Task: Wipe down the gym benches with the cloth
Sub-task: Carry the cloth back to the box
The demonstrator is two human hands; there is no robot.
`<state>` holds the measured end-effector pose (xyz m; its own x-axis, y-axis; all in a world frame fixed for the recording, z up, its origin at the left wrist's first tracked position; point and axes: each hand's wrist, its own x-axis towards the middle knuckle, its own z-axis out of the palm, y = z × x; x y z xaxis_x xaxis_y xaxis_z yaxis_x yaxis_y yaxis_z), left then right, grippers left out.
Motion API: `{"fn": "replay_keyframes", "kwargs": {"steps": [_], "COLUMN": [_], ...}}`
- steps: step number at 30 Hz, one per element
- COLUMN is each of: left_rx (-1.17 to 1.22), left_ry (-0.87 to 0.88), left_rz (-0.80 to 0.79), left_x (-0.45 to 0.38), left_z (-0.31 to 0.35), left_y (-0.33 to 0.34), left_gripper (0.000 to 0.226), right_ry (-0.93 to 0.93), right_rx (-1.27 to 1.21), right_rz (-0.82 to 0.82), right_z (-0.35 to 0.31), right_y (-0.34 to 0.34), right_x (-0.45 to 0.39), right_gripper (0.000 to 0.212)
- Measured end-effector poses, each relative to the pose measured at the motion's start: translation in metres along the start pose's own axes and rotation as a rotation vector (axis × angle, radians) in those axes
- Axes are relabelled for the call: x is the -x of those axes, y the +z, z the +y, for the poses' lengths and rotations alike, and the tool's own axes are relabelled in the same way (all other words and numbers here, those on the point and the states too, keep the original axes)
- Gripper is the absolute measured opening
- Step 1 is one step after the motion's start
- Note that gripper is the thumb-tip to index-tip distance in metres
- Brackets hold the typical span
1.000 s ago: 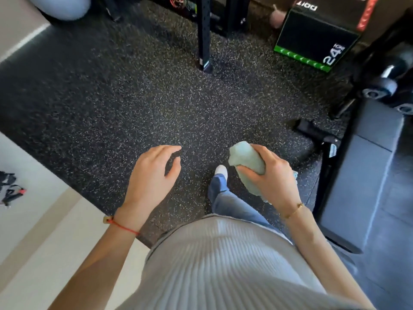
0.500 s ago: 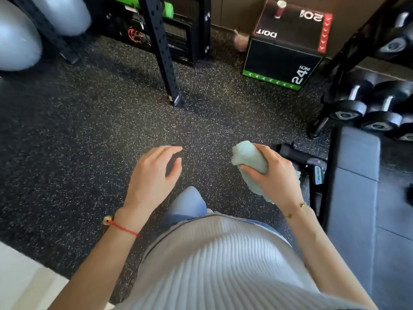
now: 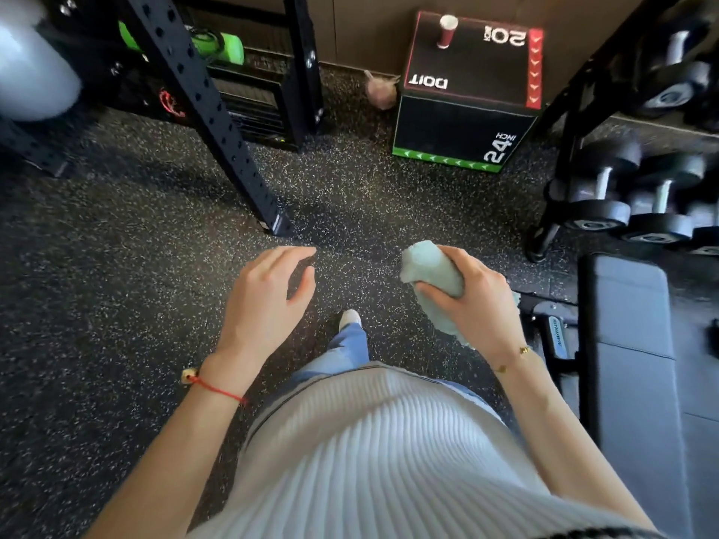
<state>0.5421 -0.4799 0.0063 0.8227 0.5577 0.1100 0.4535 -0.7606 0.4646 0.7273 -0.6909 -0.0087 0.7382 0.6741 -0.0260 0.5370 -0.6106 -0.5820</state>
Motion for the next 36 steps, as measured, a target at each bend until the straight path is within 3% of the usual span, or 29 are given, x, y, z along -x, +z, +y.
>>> {"fn": "replay_keyframes", "kwargs": {"steps": [15, 29, 36], "left_rx": [0.006, 0.003, 0.033], "left_ry": [0.189, 0.205, 0.192], "left_rz": [-0.087, -0.043, -0.101], "left_x": [-0.301, -0.58, -0.686], "left_z": [-0.012, 0.089, 0.117], "left_y": [0.03, 0.115, 0.147], "left_gripper": [0.029, 0.027, 0.026], "right_ry": [0.22, 0.211, 0.228], "right_rx": [-0.092, -0.036, -0.036], "right_rz": [0.15, 0.154, 0.144], "right_z": [0.034, 0.162, 0.211], "right_y": [-0.029, -0.136, -0.167], "right_x": [-0.23, -0.488, -0.603], "right_gripper": [0.045, 0.047, 0.048]}}
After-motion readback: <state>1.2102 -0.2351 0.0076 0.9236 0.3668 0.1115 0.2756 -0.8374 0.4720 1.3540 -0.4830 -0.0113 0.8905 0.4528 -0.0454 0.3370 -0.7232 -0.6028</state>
